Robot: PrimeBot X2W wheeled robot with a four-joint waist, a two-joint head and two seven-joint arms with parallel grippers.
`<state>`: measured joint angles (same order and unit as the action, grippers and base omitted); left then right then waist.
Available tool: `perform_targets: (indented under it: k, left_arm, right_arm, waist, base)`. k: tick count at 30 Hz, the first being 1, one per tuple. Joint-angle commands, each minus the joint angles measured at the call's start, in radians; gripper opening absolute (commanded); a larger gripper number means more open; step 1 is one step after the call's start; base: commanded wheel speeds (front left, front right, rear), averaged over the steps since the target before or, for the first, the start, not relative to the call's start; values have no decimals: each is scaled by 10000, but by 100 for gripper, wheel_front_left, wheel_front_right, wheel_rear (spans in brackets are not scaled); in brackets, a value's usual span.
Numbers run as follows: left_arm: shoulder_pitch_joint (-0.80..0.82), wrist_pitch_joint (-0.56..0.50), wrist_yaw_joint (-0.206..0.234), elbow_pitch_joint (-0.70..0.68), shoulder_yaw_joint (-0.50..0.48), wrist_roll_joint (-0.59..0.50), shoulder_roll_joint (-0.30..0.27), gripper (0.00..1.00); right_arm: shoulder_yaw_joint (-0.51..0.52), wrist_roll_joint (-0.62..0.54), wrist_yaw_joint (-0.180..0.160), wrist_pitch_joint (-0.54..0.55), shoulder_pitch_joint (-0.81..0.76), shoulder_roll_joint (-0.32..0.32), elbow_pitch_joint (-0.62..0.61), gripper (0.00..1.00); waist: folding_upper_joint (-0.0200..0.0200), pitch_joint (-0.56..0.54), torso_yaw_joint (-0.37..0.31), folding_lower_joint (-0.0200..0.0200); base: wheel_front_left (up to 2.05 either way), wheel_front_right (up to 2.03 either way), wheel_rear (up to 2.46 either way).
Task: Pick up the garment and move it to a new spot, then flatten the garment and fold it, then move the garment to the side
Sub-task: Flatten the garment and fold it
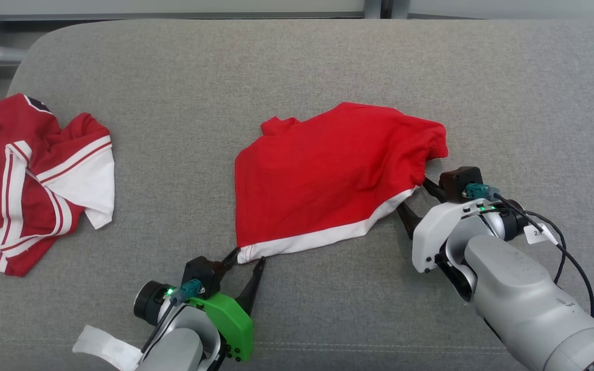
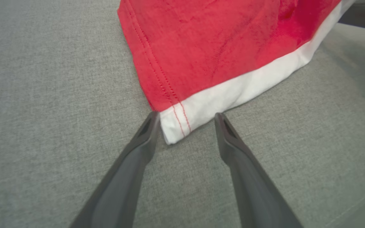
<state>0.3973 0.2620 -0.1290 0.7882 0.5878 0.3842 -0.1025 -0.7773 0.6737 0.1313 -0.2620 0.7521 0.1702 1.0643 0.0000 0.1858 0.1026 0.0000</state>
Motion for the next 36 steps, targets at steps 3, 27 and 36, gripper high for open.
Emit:
perform_targets:
  k: [3,27,36]
  left_arm:
    - [281,22,-14,159,227,258,25,0]
    - [-772,22,99,-2285,-1361,-891,-1230,0]
    - [674,-200,-1,-3631,-1305,-941,-2888,0]
  right_arm:
    - [80,-53,-10,-48,95,126,-317,0]
    - [-2058,1417,-12,298,-903,1974,-3203,0]
    - [-3611,3868,-12,971,528,3793,-6300,0]
  waist:
    - [0,117,58,0]
    - [0,-951,-517,0]
    - [0,-947,-969,0]
  base:
    - [0,0,0]
    - [0,0,0]
    - [0,0,0]
